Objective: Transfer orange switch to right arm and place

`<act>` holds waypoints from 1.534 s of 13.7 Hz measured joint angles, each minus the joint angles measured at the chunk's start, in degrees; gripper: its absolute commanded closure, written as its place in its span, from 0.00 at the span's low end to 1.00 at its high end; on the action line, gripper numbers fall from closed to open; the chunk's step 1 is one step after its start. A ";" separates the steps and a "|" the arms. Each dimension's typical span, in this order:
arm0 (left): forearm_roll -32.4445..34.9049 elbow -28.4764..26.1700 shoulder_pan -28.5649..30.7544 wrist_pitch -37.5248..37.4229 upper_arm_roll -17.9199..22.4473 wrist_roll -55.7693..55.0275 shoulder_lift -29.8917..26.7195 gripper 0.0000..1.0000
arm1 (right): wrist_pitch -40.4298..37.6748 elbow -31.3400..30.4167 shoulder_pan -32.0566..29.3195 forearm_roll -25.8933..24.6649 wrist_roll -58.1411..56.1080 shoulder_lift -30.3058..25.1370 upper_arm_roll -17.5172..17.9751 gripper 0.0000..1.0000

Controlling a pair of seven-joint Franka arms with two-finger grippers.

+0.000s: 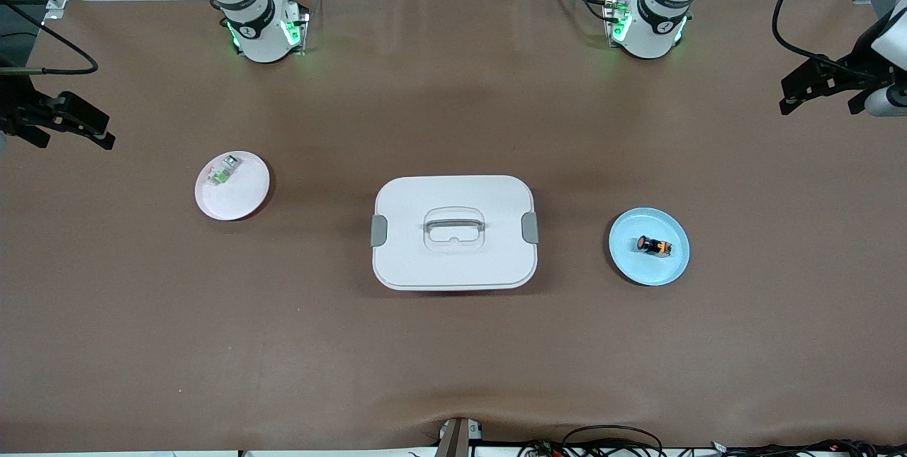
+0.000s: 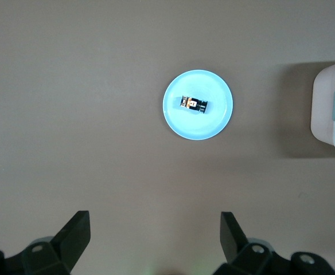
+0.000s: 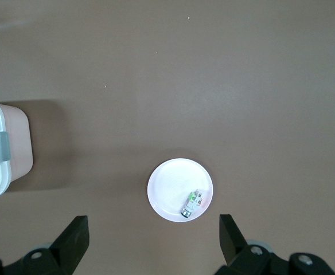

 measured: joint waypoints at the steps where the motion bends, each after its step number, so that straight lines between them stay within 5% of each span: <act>1: 0.00 0.00 0.00 -0.01 -0.01 0.00 0.00 0.00 | 0.00 0.00 0.00 0.00 0.00 0.00 0.00 0.00; 21: 0.00 1.45 0.23 -0.19 0.00 0.05 2.65 0.00 | -0.04 -0.41 -0.01 -0.30 0.03 -0.16 -0.16 0.00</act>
